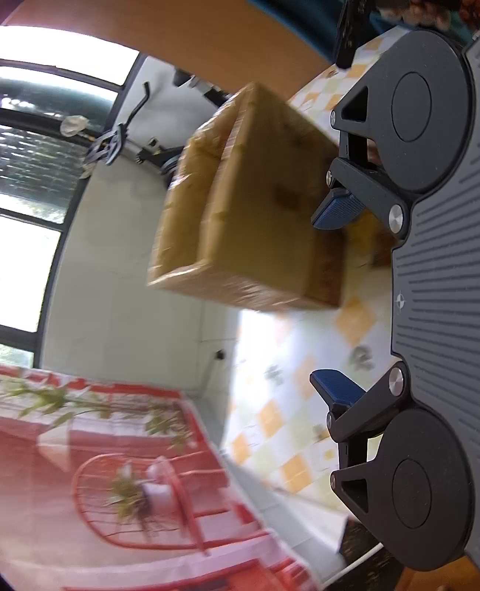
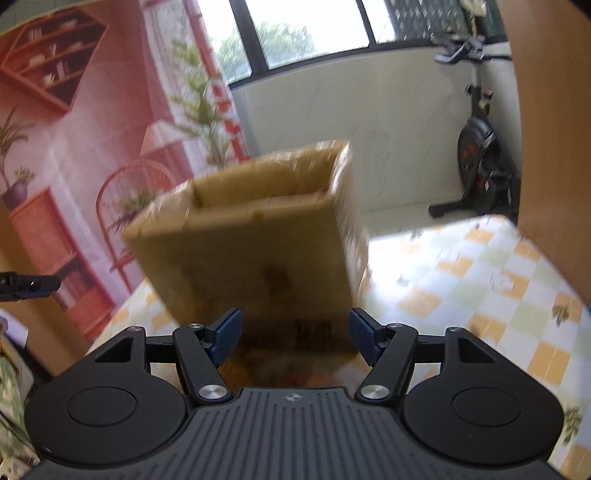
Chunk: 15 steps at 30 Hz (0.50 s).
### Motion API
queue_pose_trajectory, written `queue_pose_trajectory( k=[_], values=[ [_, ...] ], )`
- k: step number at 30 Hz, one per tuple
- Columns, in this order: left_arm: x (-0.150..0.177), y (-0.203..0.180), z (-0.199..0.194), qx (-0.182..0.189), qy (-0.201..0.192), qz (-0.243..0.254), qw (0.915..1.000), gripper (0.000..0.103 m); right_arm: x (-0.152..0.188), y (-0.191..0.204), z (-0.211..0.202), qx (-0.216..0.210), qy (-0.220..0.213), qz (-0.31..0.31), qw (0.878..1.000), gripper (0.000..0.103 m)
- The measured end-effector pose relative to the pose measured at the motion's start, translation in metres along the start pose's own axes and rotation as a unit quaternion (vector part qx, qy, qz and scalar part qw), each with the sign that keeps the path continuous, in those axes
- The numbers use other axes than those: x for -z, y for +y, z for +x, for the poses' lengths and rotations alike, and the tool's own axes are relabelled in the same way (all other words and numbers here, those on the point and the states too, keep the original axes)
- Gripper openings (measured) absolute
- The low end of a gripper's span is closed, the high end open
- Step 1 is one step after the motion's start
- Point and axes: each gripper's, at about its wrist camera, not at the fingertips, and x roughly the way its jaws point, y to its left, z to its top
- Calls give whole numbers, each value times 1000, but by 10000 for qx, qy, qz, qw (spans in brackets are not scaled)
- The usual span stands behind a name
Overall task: Organize snacks
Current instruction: 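Move both tools back down to the remaining snack pile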
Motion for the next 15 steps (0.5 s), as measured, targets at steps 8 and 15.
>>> queue_pose_trajectory(
  k=[8,15],
  values=[
    [61,-20,22,542,669,-191,9961,84,48,23,16,-317,751,-83,9966,67],
    [90,-43,38,1084,1161,-140,9872,84,59,34,20,-588,1058,-164,9925,67]
  ],
)
